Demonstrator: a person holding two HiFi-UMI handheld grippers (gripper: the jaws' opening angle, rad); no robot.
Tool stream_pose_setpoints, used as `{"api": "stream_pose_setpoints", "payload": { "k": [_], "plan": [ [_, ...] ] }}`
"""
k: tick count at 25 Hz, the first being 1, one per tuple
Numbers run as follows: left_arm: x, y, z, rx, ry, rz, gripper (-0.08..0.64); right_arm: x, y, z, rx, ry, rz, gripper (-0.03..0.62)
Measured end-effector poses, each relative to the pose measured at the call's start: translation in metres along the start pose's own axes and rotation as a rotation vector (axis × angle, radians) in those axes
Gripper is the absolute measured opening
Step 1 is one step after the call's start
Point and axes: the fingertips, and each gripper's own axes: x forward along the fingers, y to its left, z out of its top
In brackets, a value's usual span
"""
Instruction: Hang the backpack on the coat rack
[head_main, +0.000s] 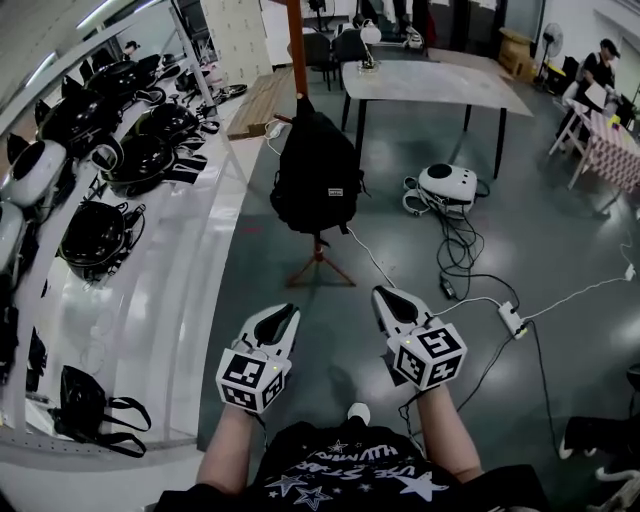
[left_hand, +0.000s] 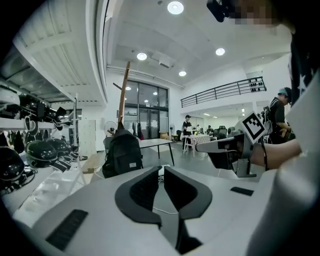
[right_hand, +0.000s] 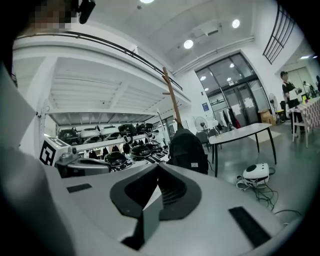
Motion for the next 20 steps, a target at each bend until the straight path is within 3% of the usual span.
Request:
{"api": "stream_pose_setpoints", "payload": {
  "k": [4, 9, 15, 20],
  "plan": [
    [-0.025, -0.006, -0.01, -0.031, 0.007, -0.041, 0.02, 0.0, 0.017, 0.001, -0.001, -0.005, -0.01, 0.011],
    [-0.079, -0.005, -0.041, -0.129, 0.052, -0.099, 0.015, -0.005, 0.062, -0.001, 0.004, -0.014, -0.021, 0.011],
    [-0.143, 0.017, -0.067, -0.173, 0.045, -0.091, 0.015, -0.012, 0.112, -0.017, -0.024, 0.005, -0.043, 0.011],
    [-0.195, 0.004, -0.096, -0.174, 0.065, -0.123, 0.015, -0.046, 0.141, -0.034, -0.031, 0.003, -0.093, 0.011]
  ]
}}
